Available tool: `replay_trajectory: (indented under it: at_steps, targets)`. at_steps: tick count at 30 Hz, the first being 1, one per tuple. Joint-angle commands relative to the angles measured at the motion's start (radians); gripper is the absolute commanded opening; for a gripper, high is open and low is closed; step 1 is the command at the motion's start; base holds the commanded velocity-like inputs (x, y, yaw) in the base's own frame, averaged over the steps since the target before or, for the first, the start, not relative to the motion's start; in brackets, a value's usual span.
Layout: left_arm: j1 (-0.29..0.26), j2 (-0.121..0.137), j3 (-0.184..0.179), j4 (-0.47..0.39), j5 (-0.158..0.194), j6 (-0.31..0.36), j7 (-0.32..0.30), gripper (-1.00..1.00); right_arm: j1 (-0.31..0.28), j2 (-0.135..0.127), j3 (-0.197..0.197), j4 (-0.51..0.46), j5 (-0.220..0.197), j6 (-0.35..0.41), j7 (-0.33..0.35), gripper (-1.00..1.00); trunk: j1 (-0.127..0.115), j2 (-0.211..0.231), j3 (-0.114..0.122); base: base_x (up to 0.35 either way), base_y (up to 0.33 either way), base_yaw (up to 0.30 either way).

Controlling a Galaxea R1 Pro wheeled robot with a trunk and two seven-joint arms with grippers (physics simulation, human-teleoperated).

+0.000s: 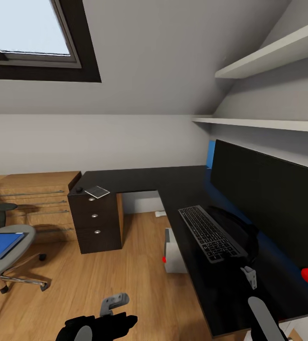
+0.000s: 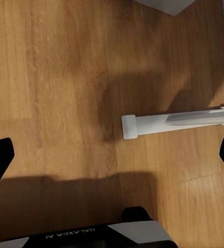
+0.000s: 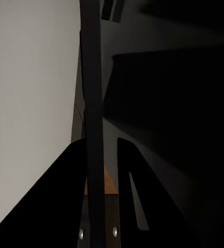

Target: In the bedroom, organize the workspace by keeping the computer under the desk, ensuring the monitor is on the desk, placing the keyboard on the desk next to the monitor, placing the mouse on the desk next to the keyboard, moving the folder from the swivel chair onto the desk next to the mouse, stacking the notebook on top of the folder with the pen on top of the notebook, and positioning the swivel chair next to the desk.

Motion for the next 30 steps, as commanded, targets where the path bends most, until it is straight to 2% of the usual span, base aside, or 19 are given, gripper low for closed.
replay_trajectory:
  at_steps: [1, 30]
  targets:
    - [-0.001, 0.0, 0.0, -0.001, 0.01, 0.002, 0.01, 1.0, 0.0, 0.0, -0.001, 0.005, -0.01, 0.006, -0.046, -1.0, 0.0, 0.0, -0.001, 0.0, 0.0, 0.0]
    - [-0.001, 0.0, 0.0, -0.001, 0.01, 0.002, 0.011, 1.0, 0.0, 0.0, -0.002, 0.005, -0.012, 0.006, -0.051, -1.0, 0.0, 0.0, -0.001, 0.012, 0.0, 0.0]
